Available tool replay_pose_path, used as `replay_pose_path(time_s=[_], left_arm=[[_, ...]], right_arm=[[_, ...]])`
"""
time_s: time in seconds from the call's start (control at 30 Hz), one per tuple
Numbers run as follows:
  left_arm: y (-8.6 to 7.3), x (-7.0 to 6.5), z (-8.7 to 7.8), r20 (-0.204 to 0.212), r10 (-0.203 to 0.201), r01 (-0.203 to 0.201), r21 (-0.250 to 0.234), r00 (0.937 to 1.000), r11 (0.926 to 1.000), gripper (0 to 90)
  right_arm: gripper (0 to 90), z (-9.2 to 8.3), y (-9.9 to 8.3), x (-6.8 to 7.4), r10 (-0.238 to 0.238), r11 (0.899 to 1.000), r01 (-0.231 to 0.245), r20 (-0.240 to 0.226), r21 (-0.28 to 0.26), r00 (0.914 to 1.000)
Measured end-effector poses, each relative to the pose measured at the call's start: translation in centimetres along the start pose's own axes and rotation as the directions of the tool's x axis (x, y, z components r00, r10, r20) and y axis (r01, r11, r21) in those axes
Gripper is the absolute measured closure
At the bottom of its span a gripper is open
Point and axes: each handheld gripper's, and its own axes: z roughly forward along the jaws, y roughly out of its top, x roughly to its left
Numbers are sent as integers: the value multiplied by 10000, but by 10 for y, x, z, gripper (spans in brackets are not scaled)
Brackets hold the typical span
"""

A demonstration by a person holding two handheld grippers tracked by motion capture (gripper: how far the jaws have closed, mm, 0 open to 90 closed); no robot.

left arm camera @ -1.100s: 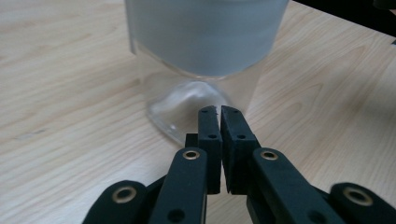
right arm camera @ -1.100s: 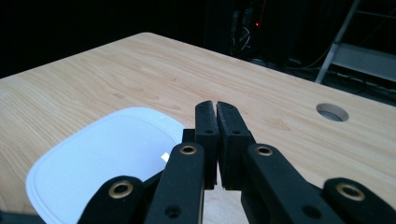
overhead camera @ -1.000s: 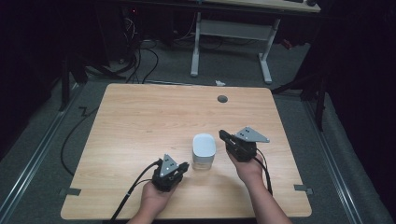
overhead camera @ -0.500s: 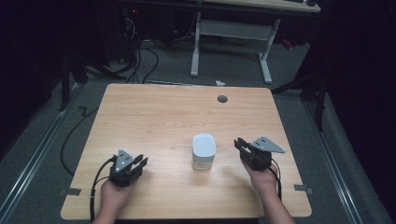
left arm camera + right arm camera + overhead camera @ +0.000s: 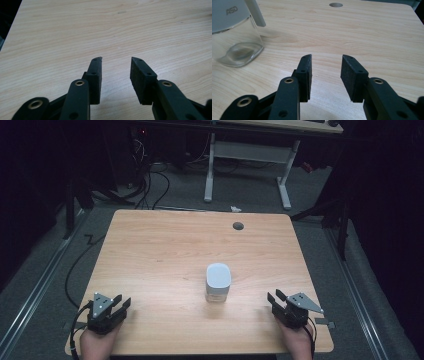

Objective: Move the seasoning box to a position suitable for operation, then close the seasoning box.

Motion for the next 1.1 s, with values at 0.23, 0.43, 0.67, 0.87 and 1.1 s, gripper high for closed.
replay_pose_path(time_s=[0.23, 0.43, 0.67, 0.87, 1.1], left_arm=[[-4, 0, -2, 90, 122, -122, 80, 9999, 9999, 619], [-3, -7, 0, 480, 59, -61, 27, 9988, 10000, 618], [-9, -14, 5, 826, 125, -147, 259, 9965, 9996, 617], [-6, -25, 7, 1084, 473, -479, 31, 9930, 9988, 612], [-7, -22, 2, 1107, 266, -268, 9, 9935, 9996, 604]], right_arm=[[613, 6, -1, -1, 118, 9999, -117, -70, 101, 9999], [614, 3, -5, 0, 456, 9989, -457, 160, 69, 9988], [613, 0, -4, 4, 60, 9999, -65, 434, 97, 9990], [609, -3, -8, 0, -30, 9999, 27, 274, 119, 9996], [606, -3, -7, 3, 17, 9999, -21, 284, 136, 9996]])
